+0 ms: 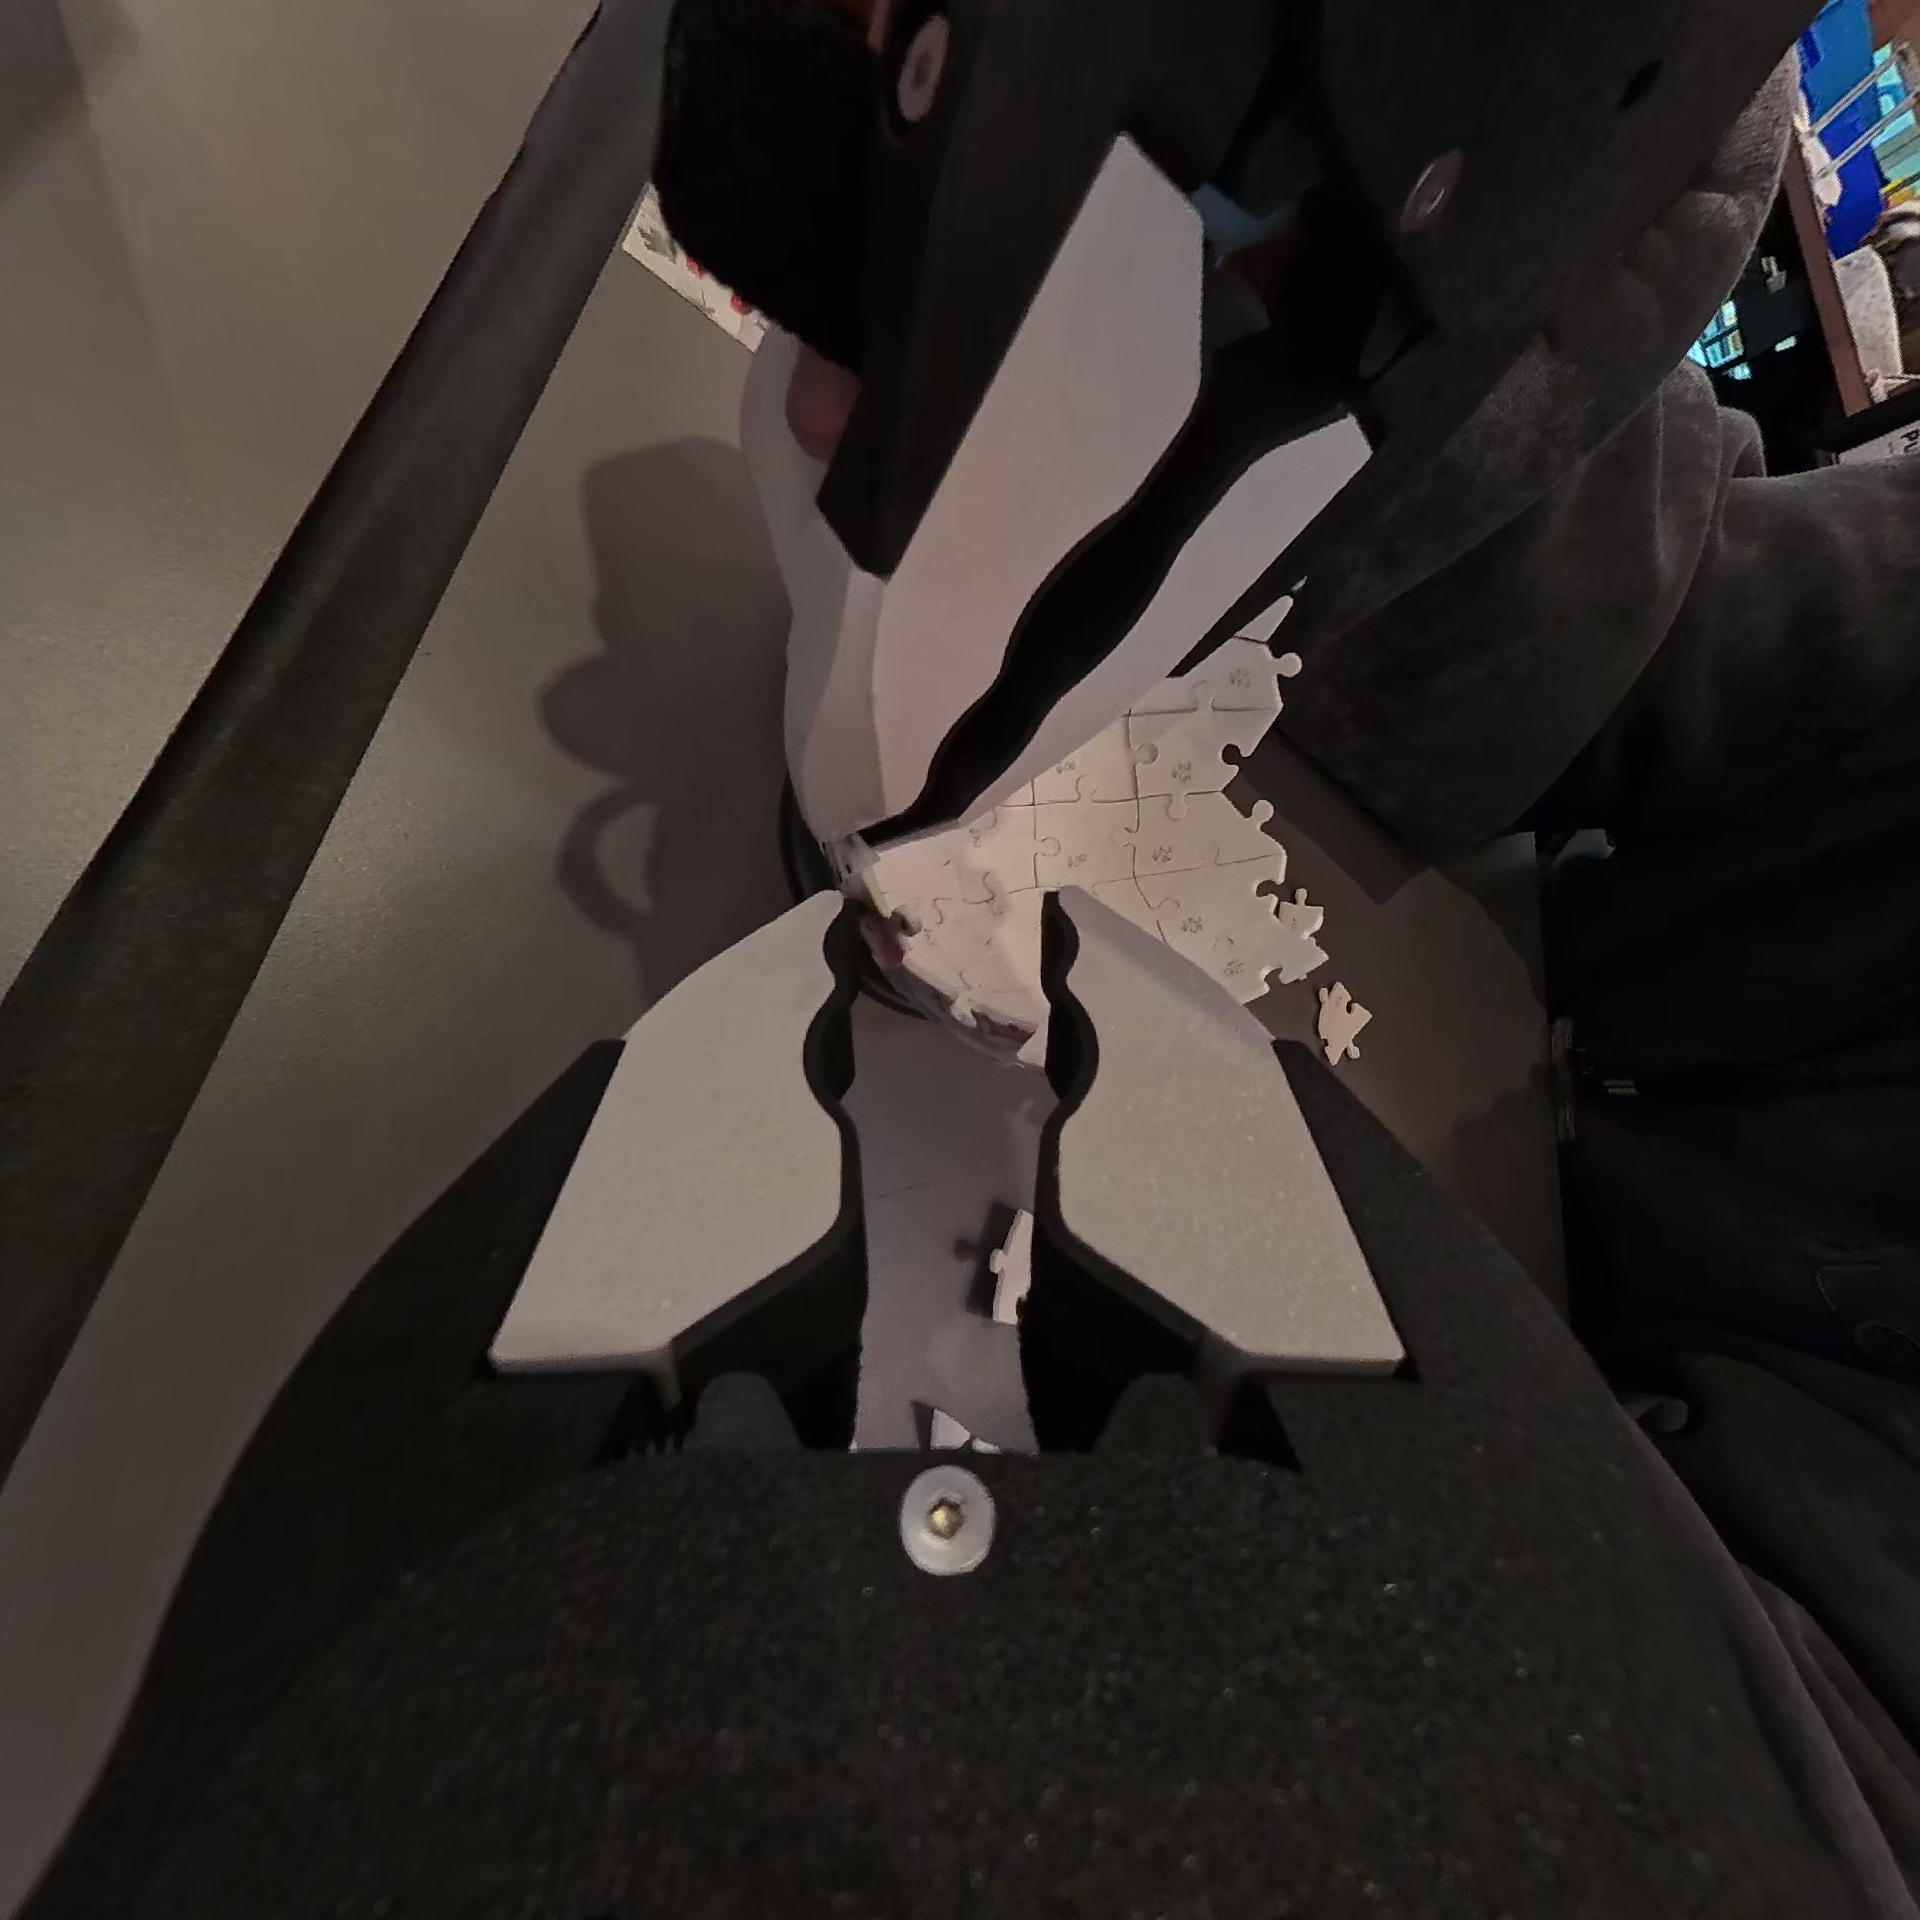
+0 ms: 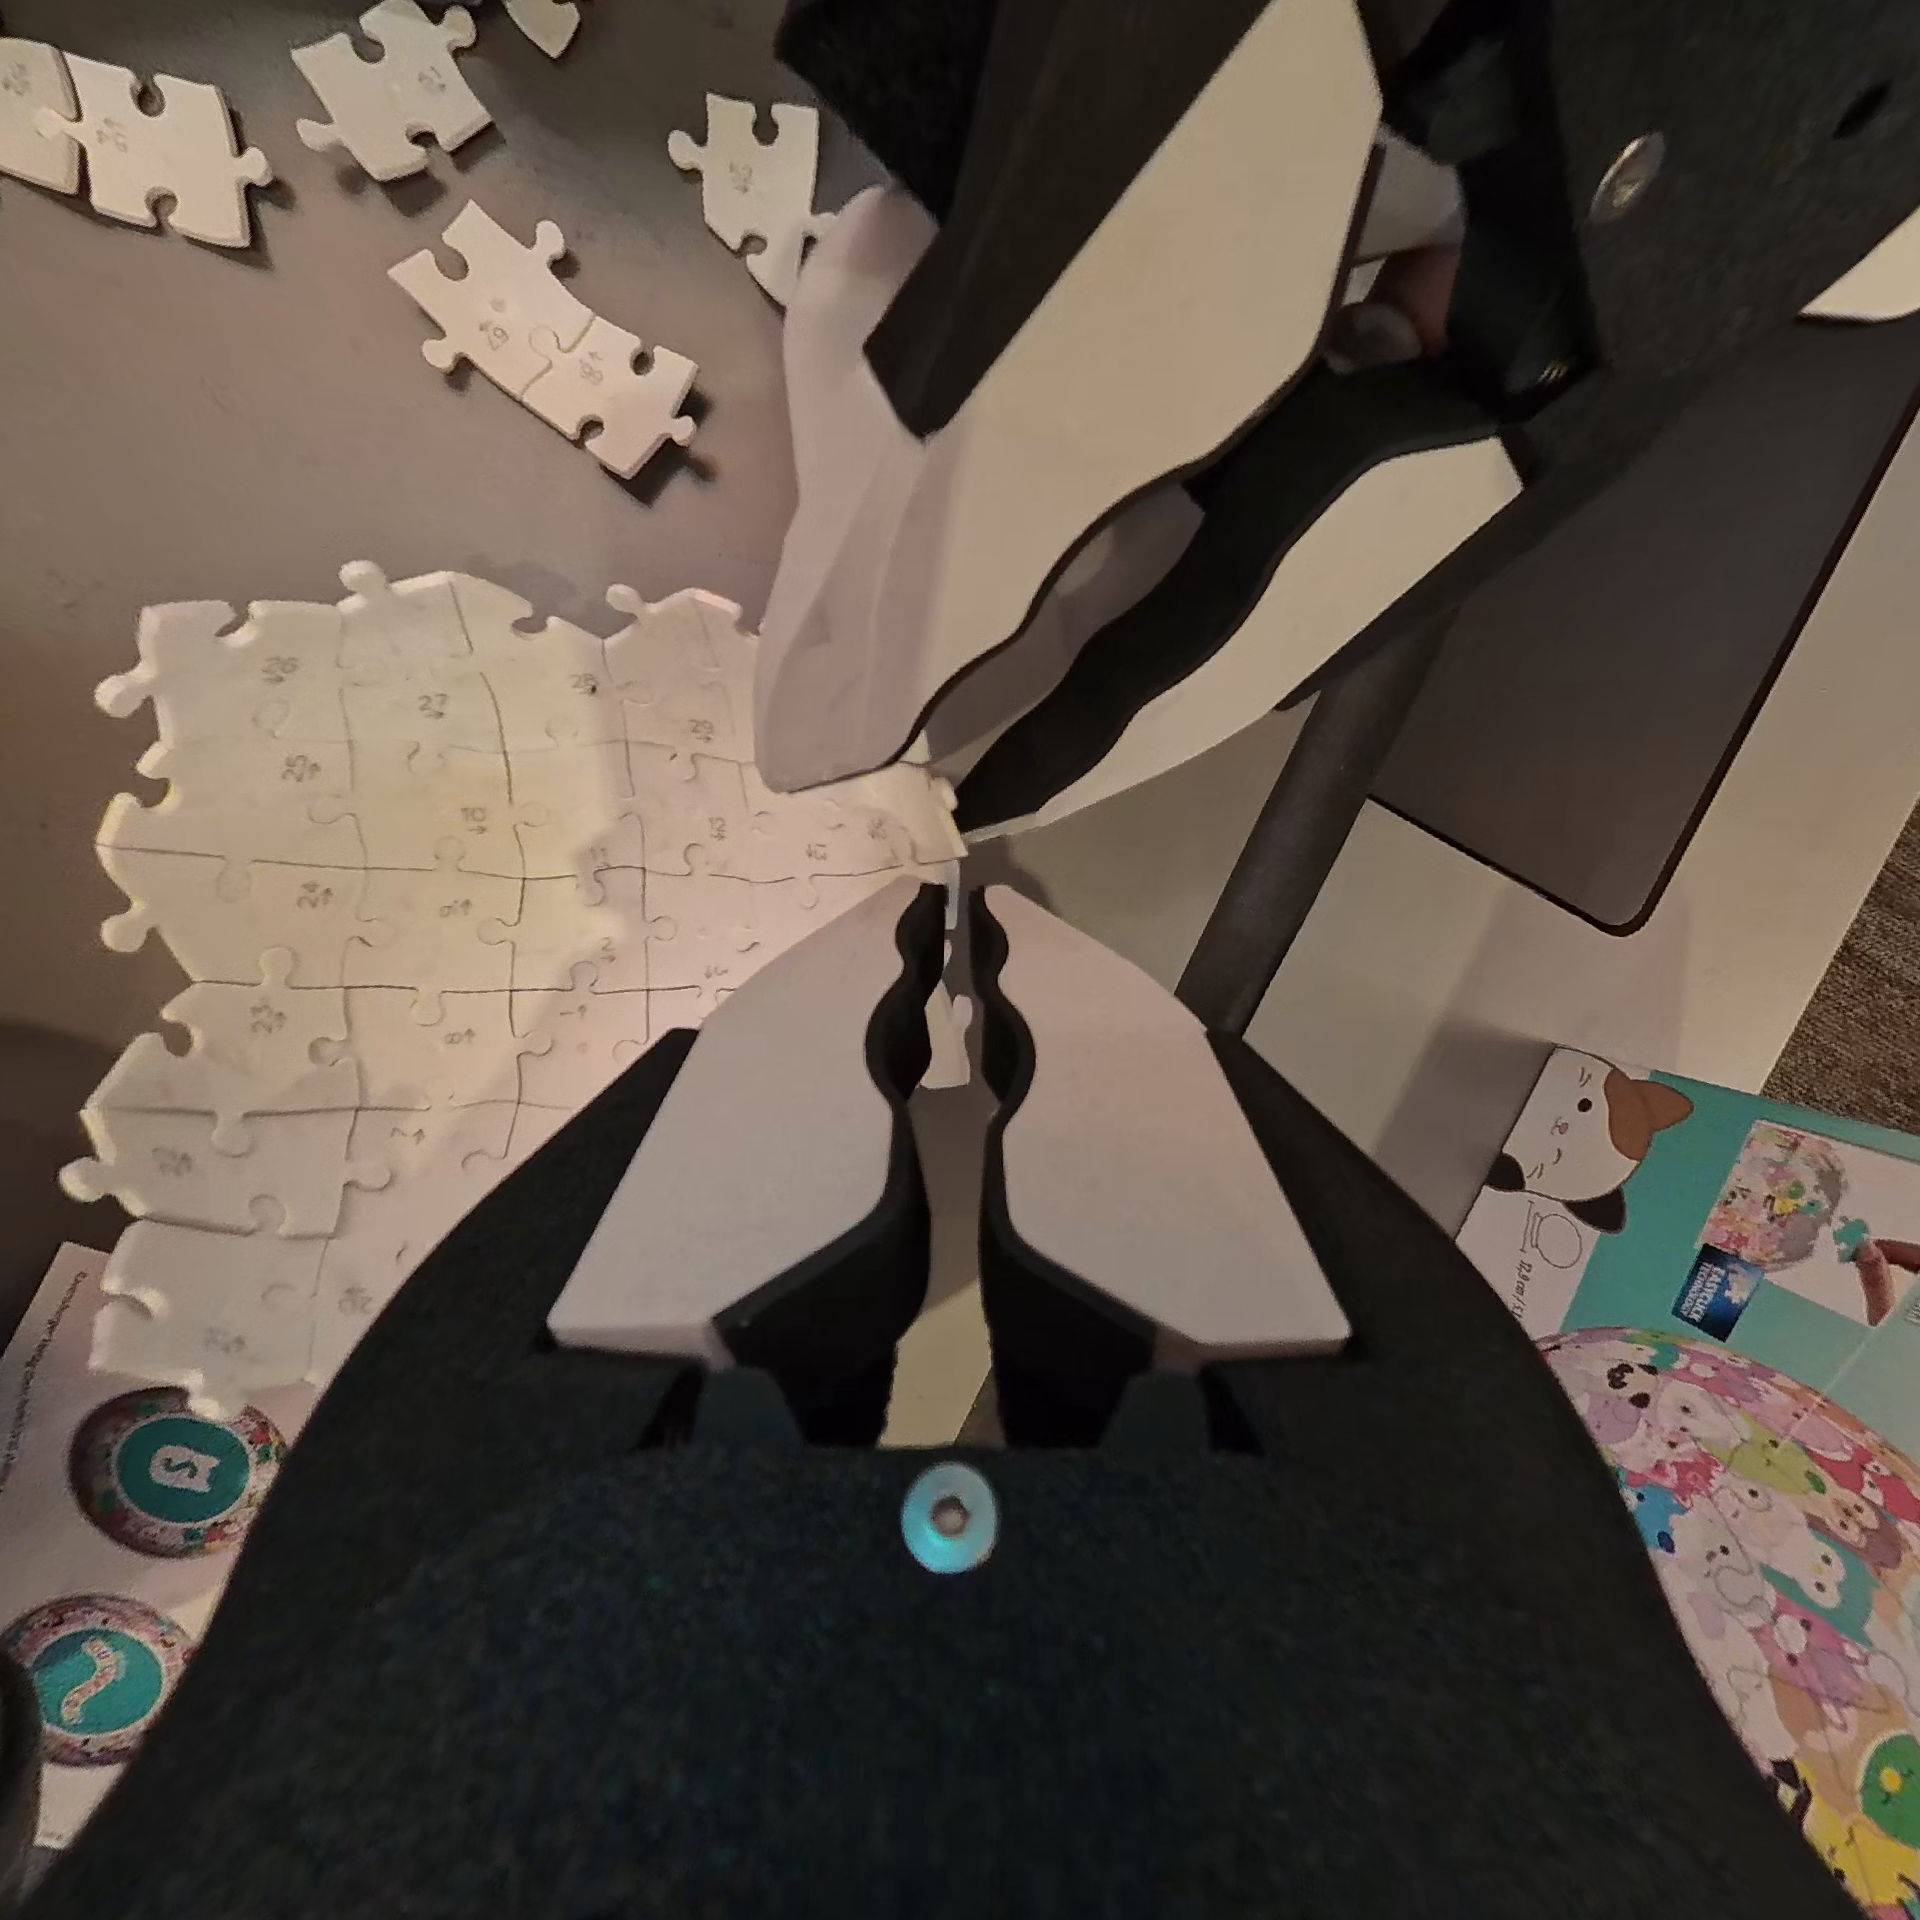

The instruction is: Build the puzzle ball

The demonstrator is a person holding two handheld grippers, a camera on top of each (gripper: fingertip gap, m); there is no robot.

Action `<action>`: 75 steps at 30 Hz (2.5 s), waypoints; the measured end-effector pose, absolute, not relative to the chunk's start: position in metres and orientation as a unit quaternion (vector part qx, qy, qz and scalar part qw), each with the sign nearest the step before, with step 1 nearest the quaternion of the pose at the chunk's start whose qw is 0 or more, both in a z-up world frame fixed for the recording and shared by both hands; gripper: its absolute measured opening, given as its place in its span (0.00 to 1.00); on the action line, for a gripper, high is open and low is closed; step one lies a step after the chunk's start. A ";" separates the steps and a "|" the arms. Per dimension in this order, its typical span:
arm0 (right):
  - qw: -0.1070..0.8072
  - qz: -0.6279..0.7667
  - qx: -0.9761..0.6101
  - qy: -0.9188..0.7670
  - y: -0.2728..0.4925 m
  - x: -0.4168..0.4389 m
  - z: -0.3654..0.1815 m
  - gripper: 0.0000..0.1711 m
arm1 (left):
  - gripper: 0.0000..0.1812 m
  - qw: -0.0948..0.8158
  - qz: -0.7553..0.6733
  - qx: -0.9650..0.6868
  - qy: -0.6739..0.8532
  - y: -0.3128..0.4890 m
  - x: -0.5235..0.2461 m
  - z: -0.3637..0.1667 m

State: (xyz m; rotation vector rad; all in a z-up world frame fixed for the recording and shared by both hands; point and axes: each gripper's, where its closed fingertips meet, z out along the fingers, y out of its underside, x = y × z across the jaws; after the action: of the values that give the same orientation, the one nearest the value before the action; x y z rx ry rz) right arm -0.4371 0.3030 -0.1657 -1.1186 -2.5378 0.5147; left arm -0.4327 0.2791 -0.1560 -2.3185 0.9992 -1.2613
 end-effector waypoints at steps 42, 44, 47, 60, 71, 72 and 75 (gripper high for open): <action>0.226 0.208 -0.397 -0.865 0.305 -0.430 -0.123 0.06 | 0.14 0.128 -0.406 -0.833 0.353 0.264 -0.449 -0.152; 0.217 0.177 -0.415 -0.866 0.314 -0.424 -0.129 0.07 | 0.14 0.134 -0.402 -0.835 0.352 0.267 -0.449 -0.152; 0.173 0.152 -0.454 -0.861 0.321 -0.414 -0.145 0.12 | 0.15 0.138 -0.398 -0.836 0.352 0.268 -0.449 -0.151; -0.019 0.200 -0.581 -0.789 0.309 -0.391 -0.158 0.17 | 0.15 0.160 -0.408 -0.831 0.344 0.274 -0.451 -0.144; 0.123 0.076 -0.599 -0.788 0.321 -0.389 -0.139 0.11 | 0.16 0.268 -0.369 -0.825 0.334 0.283 -0.443 -0.080; 0.155 0.092 -0.610 -0.772 0.318 -0.387 -0.129 0.12 | 0.16 0.286 -0.349 -0.827 0.335 0.282 -0.441 -0.068; 0.221 0.141 -0.645 -0.718 0.302 -0.365 -0.108 0.16 | 0.17 0.341 -0.276 -0.831 0.341 0.277 -0.433 -0.036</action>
State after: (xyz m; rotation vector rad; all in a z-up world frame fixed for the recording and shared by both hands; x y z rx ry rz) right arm -0.3650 0.3024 -0.1076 -1.7831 -1.9835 0.3907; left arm -0.4334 0.2766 -0.0365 -2.1632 0.8874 -0.7186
